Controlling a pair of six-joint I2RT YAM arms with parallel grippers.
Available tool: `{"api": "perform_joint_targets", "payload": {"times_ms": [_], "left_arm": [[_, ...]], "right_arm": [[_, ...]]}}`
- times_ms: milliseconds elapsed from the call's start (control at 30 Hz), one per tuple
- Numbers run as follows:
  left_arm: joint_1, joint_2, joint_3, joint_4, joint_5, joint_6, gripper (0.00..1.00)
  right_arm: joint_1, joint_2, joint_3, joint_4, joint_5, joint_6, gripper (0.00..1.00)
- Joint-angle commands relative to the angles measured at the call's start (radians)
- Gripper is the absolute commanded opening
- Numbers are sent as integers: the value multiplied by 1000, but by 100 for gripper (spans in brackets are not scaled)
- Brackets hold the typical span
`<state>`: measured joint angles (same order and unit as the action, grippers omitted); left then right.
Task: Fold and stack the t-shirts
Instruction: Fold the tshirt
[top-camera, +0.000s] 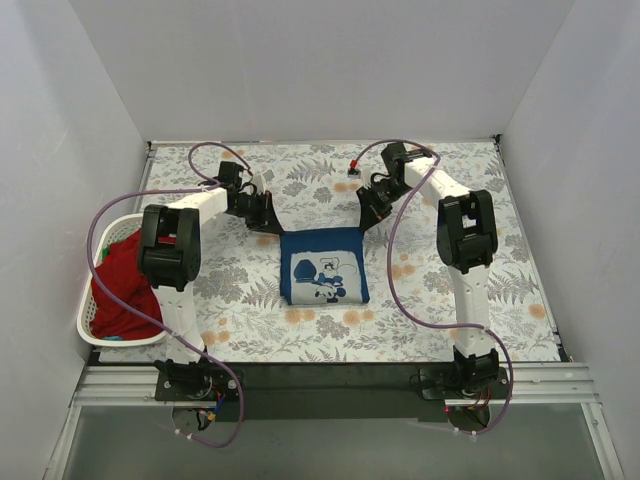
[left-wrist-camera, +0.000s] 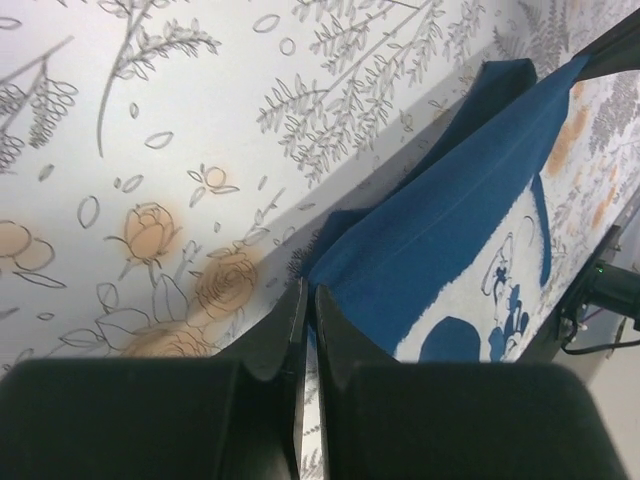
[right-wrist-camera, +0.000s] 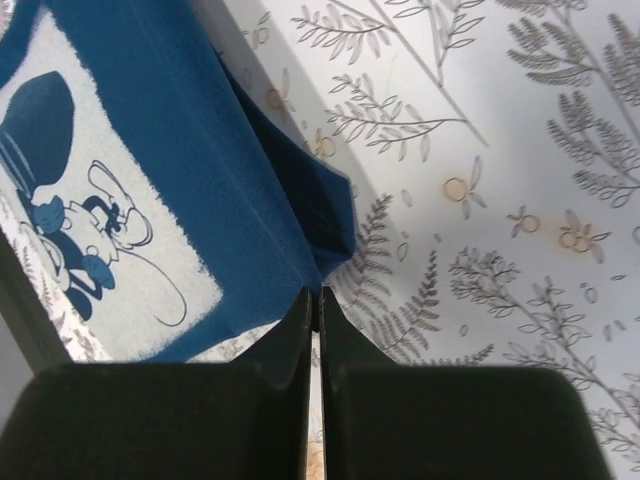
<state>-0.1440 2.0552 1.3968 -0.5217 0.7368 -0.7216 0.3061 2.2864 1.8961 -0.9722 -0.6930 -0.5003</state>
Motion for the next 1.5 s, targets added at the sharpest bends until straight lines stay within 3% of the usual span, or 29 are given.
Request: {"api": "perform_joint_targets", "payload": {"times_ms": [0, 233, 267, 300, 333, 433, 533, 767, 933, 1200, 1467], "left_arm": [[11, 25, 39, 43, -63, 22, 0], [12, 114, 148, 34, -53, 28, 0], [14, 111, 163, 22, -41, 27, 4], [17, 109, 194, 5, -19, 31, 21], [17, 97, 195, -21, 14, 33, 29], [18, -12, 124, -31, 53, 22, 47], [18, -150, 4, -44, 102, -1, 59], [6, -427, -321, -28, 190, -59, 60], [-29, -504, -473, 6, 196, -151, 60], [-57, -549, -640, 184, 142, -222, 58], [-71, -501, -685, 345, 154, -239, 59]], "right_arm": [[-7, 42, 52, 43, 67, 28, 1], [-10, 88, 130, 82, 110, 46, 1], [-12, 90, 152, 82, 113, 48, 4], [-19, 82, 155, 76, 113, 57, 10], [-24, 70, 153, 75, 102, 62, 27], [-54, -19, 88, 73, 38, 91, 53], [-74, -148, -55, 67, -46, 105, 56], [-70, -402, -455, 58, -218, 124, 56], [-56, -421, -655, 70, -270, 138, 54], [-33, -387, -744, 187, -252, 181, 55], [-4, -337, -766, 274, -221, 223, 56]]}}
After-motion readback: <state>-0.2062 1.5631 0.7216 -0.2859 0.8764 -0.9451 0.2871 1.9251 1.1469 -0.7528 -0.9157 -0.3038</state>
